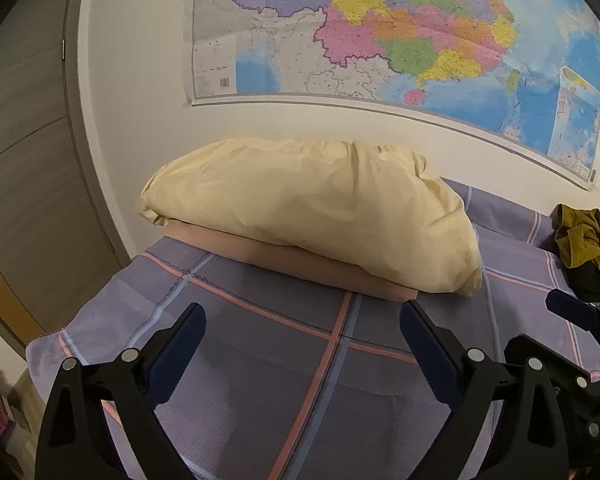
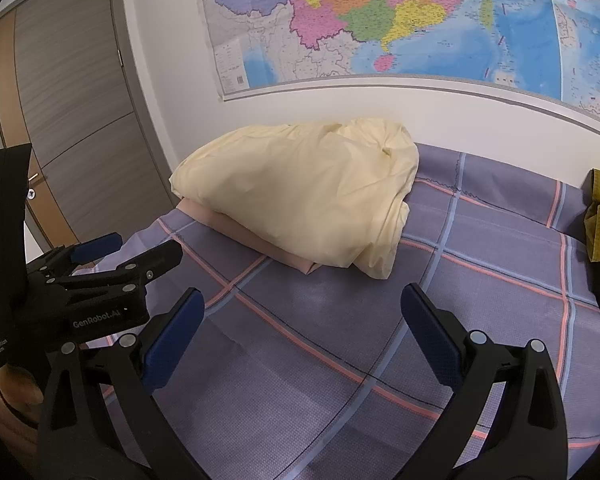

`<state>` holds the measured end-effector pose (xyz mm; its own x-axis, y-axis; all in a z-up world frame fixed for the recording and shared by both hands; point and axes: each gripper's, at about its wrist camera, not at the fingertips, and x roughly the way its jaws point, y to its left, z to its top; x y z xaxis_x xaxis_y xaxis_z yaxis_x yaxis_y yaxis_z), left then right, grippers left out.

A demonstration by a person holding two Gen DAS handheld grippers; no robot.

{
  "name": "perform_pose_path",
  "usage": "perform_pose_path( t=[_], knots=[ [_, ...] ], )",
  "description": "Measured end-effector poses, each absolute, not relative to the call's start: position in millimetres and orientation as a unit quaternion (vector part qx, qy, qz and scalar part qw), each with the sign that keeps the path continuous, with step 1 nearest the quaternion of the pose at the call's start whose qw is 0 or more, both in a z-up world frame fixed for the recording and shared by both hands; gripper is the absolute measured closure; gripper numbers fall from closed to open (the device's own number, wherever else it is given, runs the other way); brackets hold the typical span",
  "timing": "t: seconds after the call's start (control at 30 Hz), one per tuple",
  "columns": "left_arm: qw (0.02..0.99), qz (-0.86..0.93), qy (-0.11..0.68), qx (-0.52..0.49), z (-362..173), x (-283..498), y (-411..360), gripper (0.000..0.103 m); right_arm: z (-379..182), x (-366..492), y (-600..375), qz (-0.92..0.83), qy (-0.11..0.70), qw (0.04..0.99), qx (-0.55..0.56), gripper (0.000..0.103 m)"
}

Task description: Fold large clothes

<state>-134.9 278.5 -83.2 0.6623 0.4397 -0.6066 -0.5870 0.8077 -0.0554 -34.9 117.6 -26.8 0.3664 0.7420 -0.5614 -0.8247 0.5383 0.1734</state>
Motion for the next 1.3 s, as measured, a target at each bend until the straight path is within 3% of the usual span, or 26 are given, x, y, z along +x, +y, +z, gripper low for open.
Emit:
perform_pose_path(
  t=[1.3],
  knots=[
    [0.899,0.279,0.311,-0.13,-89.0,-131.1,277.0,0.007,-29.0,-33.9,117.3,0.472,0.31,0.823,-0.06,0.006]
  ],
)
